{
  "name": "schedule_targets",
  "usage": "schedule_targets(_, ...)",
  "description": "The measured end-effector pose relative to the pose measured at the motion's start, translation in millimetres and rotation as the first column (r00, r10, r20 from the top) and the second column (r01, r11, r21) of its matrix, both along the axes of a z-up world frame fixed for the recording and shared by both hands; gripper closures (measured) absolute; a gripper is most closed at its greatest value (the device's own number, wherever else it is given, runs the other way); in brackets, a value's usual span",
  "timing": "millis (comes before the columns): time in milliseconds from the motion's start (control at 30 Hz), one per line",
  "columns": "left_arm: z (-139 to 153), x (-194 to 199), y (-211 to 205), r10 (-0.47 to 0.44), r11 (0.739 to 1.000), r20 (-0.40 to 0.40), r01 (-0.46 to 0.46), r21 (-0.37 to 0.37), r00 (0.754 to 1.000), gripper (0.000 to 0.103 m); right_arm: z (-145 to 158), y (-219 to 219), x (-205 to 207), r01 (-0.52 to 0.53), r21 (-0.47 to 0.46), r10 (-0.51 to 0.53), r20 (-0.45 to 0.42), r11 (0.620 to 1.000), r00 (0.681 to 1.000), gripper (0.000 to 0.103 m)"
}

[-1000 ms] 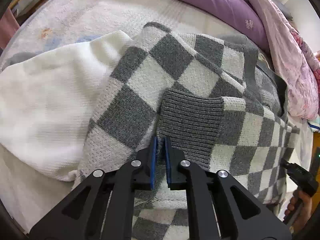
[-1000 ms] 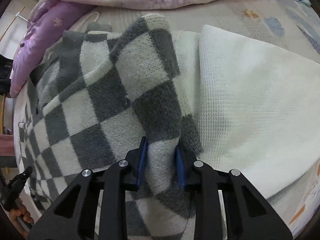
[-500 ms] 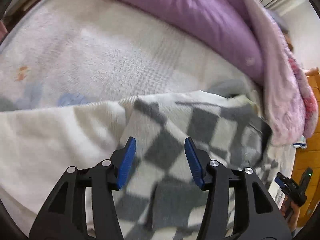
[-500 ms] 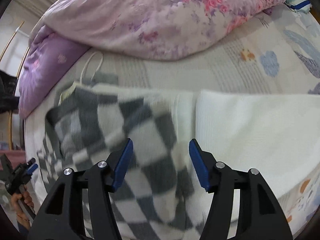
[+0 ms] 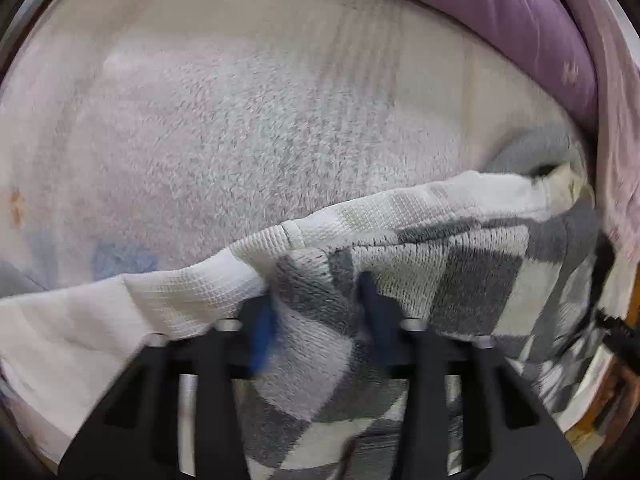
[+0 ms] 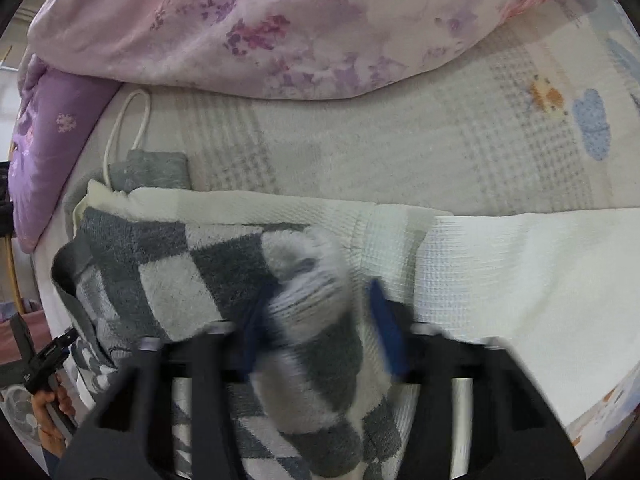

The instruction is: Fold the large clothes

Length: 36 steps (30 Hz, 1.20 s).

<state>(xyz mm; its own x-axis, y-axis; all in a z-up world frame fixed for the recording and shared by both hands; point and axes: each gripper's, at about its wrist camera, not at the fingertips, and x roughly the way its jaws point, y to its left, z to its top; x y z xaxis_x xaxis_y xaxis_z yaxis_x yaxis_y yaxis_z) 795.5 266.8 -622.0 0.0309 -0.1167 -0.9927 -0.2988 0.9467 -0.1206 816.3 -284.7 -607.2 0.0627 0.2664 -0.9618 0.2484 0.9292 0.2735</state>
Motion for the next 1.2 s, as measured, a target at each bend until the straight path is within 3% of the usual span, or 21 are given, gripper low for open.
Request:
schedule_targets(167, 33, -13, -9, -0.023, 0.998, 0.104, 0.016, 0.064, 0.994, 0.084, 27, 14, -15, -0.047, -0.081, 0.056, 0.108, 0.996, 0.993, 0.084)
schedule_targets(333, 95, -54, -7, 0.010, 1.000, 0.264, -0.010, 0.001, 0.965, 0.085, 73, 11, -52, -0.041, -0.053, 0.054, 0.257, 0.998, 0.965, 0.085)
schedule_targets(433, 127, -82, -19, -0.028, 1.000, 0.320, 0.025, 0.012, 0.947, 0.085, 100, 10, -80, -0.048, -0.030, 0.055, 0.321, 0.998, 0.946, 0.085)
schedule_targets(567, 151, -121, -33, -0.037, 0.999, 0.349, 0.035, 0.011, 0.936, 0.086, 131, 10, -117, -0.073, 0.010, 0.063, 0.391, 0.997, 0.918, 0.086)
schedule_targets(767, 194, -212, -40, 0.057, 0.998, 0.378, -0.053, -0.019, 0.924, 0.086, 170, 0, -196, -0.156, 0.044, 0.120, 0.448, 0.987, 0.886, 0.086)
schedule_targets(900, 214, -289, -47, 0.138, 0.990, 0.377, -0.132, -0.042, 0.916, 0.086, 184, -10, -252, -0.213, 0.047, 0.172, 0.437, 0.976, 0.883, 0.086)
schedule_targets(1000, 212, -348, -47, 0.218, 0.976, 0.346, -0.208, -0.066, 0.912, 0.085, 188, -19, -297, -0.245, 0.065, 0.199, 0.406, 0.967, 0.892, 0.086)
schedule_targets(1100, 195, -405, -41, 0.321, 0.947, 0.272, -0.301, -0.115, 0.907, 0.085, 182, -21, -340, -0.279, 0.039, 0.247, 0.360, 0.960, 0.900, 0.086)
schedule_targets(1200, 160, -457, -35, 0.394, 0.917, 0.153, -0.375, -0.138, 0.906, 0.085, 156, -23, -389, -0.277, 0.034, 0.259, 0.259, 0.960, 0.931, 0.085)
